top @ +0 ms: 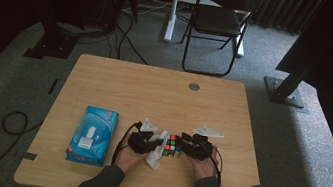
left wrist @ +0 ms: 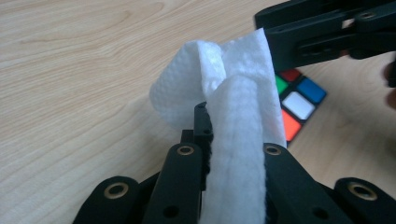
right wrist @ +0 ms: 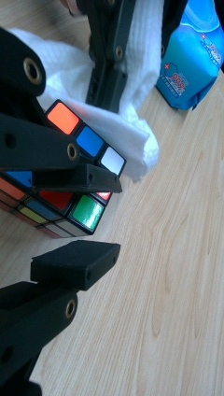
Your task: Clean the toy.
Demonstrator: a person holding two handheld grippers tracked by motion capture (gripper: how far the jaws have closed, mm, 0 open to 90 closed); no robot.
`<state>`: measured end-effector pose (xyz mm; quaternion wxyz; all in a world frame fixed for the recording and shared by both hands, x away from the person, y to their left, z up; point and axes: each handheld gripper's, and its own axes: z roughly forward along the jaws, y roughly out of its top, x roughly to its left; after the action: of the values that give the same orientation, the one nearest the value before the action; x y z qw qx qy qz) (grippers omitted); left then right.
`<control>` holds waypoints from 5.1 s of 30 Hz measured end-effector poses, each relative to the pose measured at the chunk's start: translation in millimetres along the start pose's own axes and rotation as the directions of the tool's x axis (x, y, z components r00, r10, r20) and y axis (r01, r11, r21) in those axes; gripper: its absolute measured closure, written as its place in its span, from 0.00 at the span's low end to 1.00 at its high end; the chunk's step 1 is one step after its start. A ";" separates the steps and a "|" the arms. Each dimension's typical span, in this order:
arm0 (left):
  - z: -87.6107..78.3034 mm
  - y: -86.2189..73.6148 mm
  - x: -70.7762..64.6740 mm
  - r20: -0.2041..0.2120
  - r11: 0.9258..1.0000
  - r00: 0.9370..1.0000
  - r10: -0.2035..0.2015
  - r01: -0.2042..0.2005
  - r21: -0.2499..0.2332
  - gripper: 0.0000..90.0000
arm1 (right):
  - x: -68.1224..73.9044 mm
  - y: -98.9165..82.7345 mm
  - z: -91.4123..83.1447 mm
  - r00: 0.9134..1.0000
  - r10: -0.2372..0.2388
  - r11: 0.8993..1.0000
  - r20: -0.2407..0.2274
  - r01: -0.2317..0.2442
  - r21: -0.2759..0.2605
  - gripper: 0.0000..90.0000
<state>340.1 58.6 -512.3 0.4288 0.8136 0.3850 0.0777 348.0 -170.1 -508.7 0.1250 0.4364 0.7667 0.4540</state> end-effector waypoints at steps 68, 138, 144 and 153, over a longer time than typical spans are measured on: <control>17.9 -2.8 19.2 -0.017 0.998 1.000 -0.014 0.015 0.059 0.93 | -0.5 -1.2 0.1 1.000 0.008 1.000 -0.017 -0.008 -0.006 0.74; 14.1 13.3 10.5 0.064 0.999 0.997 -0.031 0.032 -0.006 0.90 | 2.0 0.1 -6.8 0.995 0.062 0.998 0.080 -0.064 0.019 0.72; 20.1 8.9 12.6 0.042 0.999 0.998 -0.042 0.041 0.019 0.91 | 2.5 -0.4 -6.4 0.994 0.065 0.998 0.087 -0.067 0.013 0.72; 39.6 0.6 13.4 -0.012 0.997 1.000 -0.017 0.018 0.075 0.94 | 2.6 -0.7 -6.0 0.993 0.074 0.997 0.094 -0.074 0.006 0.72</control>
<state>367.8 42.5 -539.1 0.3963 0.8253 0.3972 0.0637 342.6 -171.7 -505.3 0.1420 0.4861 0.7454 0.4335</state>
